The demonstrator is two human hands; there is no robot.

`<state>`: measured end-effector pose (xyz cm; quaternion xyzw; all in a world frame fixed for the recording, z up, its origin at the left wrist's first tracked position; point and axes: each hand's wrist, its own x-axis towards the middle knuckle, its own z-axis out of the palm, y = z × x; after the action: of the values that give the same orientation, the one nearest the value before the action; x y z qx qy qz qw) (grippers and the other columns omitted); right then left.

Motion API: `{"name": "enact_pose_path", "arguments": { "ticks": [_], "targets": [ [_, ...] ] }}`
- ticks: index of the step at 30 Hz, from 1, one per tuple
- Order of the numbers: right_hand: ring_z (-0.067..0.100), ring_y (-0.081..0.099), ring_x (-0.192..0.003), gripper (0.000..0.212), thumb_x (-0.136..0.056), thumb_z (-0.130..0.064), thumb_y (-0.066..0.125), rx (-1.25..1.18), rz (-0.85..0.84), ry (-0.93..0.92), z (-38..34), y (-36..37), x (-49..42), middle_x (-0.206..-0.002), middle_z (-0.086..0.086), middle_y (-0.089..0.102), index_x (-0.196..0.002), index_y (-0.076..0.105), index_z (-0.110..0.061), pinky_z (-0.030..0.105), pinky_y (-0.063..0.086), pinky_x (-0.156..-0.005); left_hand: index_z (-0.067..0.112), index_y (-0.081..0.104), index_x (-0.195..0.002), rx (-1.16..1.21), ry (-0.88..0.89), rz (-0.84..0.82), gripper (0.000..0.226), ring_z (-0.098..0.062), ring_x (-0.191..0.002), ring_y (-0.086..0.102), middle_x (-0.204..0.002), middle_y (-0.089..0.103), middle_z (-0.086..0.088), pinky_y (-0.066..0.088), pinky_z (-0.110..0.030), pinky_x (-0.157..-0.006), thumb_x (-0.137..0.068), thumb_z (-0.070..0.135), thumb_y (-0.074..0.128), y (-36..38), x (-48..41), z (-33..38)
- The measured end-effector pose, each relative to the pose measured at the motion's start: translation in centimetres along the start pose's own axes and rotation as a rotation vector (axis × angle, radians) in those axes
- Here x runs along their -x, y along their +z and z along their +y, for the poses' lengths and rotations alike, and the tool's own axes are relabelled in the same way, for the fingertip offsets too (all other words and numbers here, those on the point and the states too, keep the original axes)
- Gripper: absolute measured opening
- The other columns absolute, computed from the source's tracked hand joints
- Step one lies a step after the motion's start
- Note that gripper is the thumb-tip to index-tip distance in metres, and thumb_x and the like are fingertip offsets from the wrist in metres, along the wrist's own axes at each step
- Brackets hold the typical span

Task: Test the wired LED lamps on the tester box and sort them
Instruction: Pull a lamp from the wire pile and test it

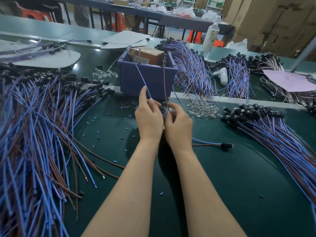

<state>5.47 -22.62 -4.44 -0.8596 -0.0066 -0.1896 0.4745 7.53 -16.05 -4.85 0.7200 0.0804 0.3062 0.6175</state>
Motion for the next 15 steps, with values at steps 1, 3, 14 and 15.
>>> {"name": "enact_pose_path", "arguments": {
  "ticks": [1,3,14,15],
  "targets": [
    [0.026,0.06,-0.083,0.029,-0.092,-0.009,0.05,0.001,0.0,-0.006,0.04,-0.01,-0.01,-0.094,0.014,0.07,-0.119,0.061,-0.013,0.036,0.045,-0.08,0.01,0.039,-0.142,-0.005,-0.003,-0.011,0.043,0.006,-0.059,0.052,-0.068,0.054,0.014,0.037,-0.003,-0.064,-0.099,0.007,0.038,-0.03,-0.12,0.01],
    [0.022,0.056,-0.079,0.029,-0.092,-0.008,0.049,-0.001,0.001,-0.015,0.1,-0.02,-0.04,-0.094,0.014,0.07,-0.119,0.061,-0.013,0.035,0.045,-0.08,0.011,0.04,-0.142,-0.007,-0.003,-0.031,0.042,0.007,-0.058,0.052,-0.068,0.055,0.014,0.038,-0.003,-0.064,-0.1,0.007,0.038,-0.1,-0.29,0.05],
    [0.028,0.062,-0.086,0.029,-0.092,-0.008,0.049,-0.005,0.003,-0.05,0.12,0.11,-0.11,-0.094,0.011,0.07,-0.118,0.062,-0.013,0.038,0.048,-0.08,0.014,0.04,-0.141,0.008,-0.017,-0.054,0.042,0.007,-0.059,0.052,-0.07,0.056,0.014,0.04,-0.007,-0.067,-0.1,0.008,0.037,-0.14,-0.78,-0.01],
    [0.028,0.063,-0.087,0.029,-0.093,-0.008,0.049,-0.004,0.003,-0.047,0.1,0.12,-0.11,-0.094,0.011,0.07,-0.118,0.062,-0.013,0.037,0.048,-0.081,0.014,0.039,-0.142,0.012,-0.018,-0.054,0.042,0.007,-0.059,0.052,-0.07,0.056,0.014,0.04,-0.007,-0.067,-0.1,0.008,0.037,-0.15,-0.79,-0.03]
  ]
}}
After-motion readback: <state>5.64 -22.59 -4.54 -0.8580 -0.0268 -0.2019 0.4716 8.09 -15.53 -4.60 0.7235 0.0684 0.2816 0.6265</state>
